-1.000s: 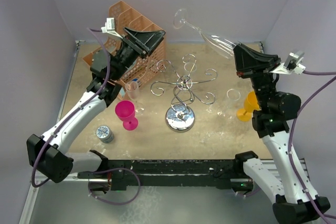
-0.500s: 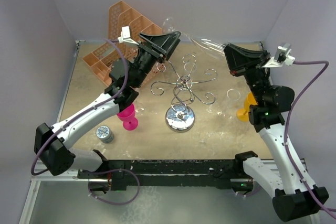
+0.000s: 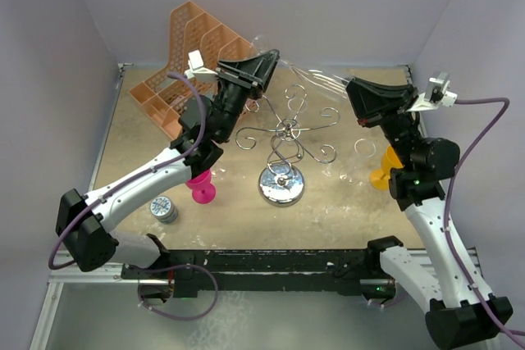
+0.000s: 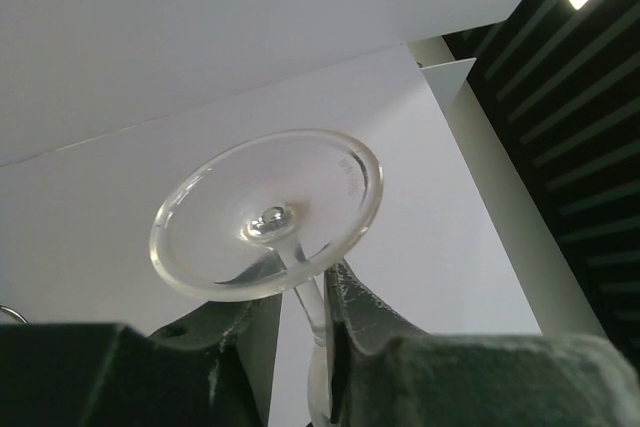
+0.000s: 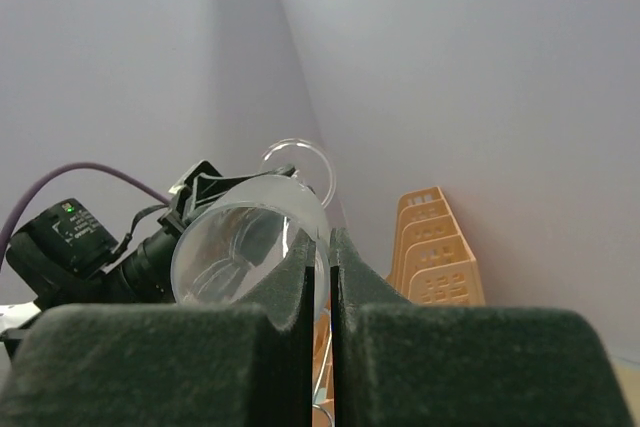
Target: Place the wine glass upside down on the wine glass rack
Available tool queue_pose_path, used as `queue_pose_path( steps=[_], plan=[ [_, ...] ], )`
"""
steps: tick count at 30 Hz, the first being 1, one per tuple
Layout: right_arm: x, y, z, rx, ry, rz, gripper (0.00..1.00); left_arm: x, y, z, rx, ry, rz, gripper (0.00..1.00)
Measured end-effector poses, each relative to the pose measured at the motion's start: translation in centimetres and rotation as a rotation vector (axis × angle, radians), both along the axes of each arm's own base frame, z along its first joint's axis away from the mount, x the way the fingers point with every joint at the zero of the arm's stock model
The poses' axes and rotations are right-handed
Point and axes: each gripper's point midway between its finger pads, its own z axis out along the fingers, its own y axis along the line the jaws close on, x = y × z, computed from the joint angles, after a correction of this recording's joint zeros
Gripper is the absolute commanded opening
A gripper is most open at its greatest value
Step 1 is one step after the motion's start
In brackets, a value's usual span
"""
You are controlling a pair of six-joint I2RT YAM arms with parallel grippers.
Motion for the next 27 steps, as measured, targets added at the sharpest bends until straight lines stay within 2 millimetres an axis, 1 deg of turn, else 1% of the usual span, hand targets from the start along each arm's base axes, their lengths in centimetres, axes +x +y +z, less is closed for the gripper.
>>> queue_pose_path(
  steps=[4, 9, 10, 14, 17, 20, 22, 25, 27],
  plan=[
    [-0.2, 0.3, -0.2, -0.015, 0.0, 0.02, 0.0, 0.2, 0.3, 0.1, -0.019, 0.01, 0.019, 0.0],
    [0.0, 0.8, -1.5, -0.042, 0.037, 0.043, 0.0, 0.1, 0.9, 0.9, -0.069, 0.007, 0.031, 0.0],
    [0.0, 0.9, -1.7, -0.047, 0.043, 0.046, 0.05, 0.1, 1.0, 0.9, -0.07, 0.007, 0.035, 0.0],
    [0.2, 1.0, -2.9, -0.08, 0.099, 0.043, 0.34, 0.3, 1.1, 0.8, -0.053, 0.008, 0.052, 0.0],
    [0.3, 0.8, -3.4, -0.114, 0.139, 0.019, 0.47, 0.6, 1.4, 0.7, -0.017, 0.004, 0.091, 0.0],
    [0.1, -0.1, -3.3, -0.147, 0.157, -0.044, 0.54, 0.7, 2.1, 0.7, 0.024, -0.002, 0.137, 0.0],
    [0.1, -0.8, -3.8, -0.17, 0.166, -0.097, 0.57, 0.6, 2.8, 1.0, 0.06, -0.014, 0.171, 0.0],
    [0.4, -2.1, -5.1, -0.213, 0.206, -0.184, 0.62, 0.0, 3.6, 2.3, 0.096, -0.045, 0.2, 0.0],
    [0.5, -2.7, -5.6, -0.245, 0.227, -0.224, 0.64, -0.5, 4.0, 3.4, 0.114, -0.071, 0.212, 0.0]
  ],
)
